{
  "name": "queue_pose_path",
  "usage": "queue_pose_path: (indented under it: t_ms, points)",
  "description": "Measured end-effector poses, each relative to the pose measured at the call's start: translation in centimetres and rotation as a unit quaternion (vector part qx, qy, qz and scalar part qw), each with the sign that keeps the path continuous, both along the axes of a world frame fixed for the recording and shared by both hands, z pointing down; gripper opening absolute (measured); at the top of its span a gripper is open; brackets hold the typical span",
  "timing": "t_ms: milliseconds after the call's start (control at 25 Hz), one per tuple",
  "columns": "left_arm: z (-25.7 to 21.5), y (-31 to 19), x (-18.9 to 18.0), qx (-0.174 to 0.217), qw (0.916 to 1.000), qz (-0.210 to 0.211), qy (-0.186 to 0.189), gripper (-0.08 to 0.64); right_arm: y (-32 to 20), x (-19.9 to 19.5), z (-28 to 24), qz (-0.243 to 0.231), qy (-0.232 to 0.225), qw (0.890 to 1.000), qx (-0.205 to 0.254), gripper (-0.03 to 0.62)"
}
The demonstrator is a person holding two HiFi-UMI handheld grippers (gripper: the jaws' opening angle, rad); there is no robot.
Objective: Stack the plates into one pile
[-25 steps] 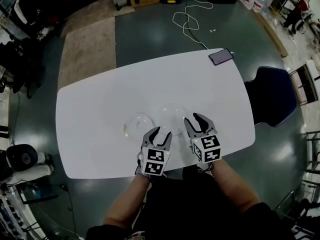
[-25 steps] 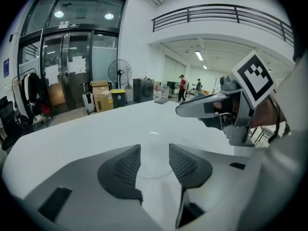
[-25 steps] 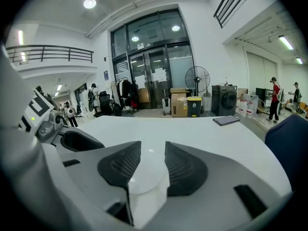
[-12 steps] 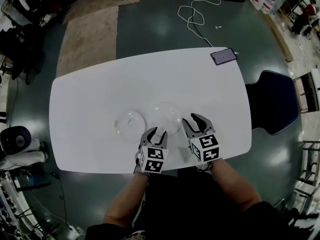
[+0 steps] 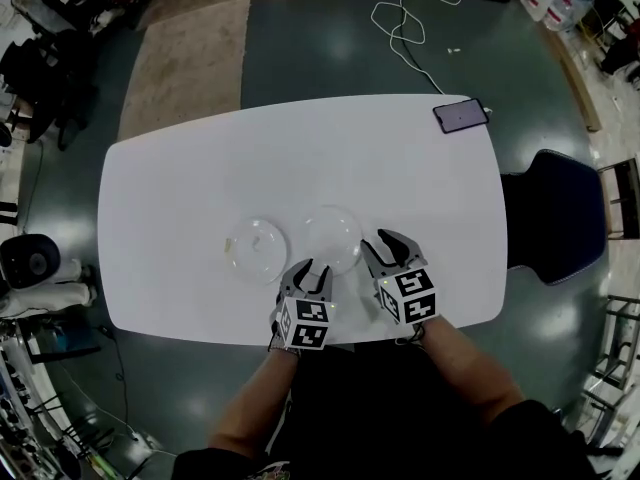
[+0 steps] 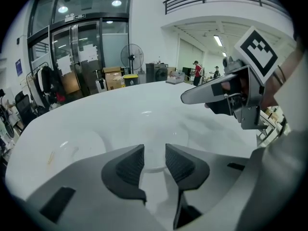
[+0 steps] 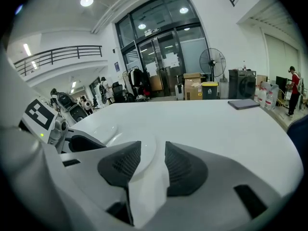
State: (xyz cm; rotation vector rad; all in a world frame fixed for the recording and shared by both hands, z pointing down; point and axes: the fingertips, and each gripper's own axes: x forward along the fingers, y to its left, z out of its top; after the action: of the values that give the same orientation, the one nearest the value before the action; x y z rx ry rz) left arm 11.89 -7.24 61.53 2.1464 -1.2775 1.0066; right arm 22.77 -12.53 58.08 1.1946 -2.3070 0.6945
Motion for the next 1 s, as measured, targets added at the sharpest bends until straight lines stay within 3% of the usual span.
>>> queue_pose_path:
  t_ms: [480,1000]
  points:
    - [1.0,0.1,0.5,0.004,0.9999,-0.013,0.009,0.107,-0.1,-1.0,3.0,-0.018,-0.049,0.996,-0.068,0.166]
    - [1.6,0.3,0.1,0.007,0.9996,-0.021,0.018,0.107,0.0,-2.7,4.0,-0.044,-0.079,0.991,-0.103,0.166]
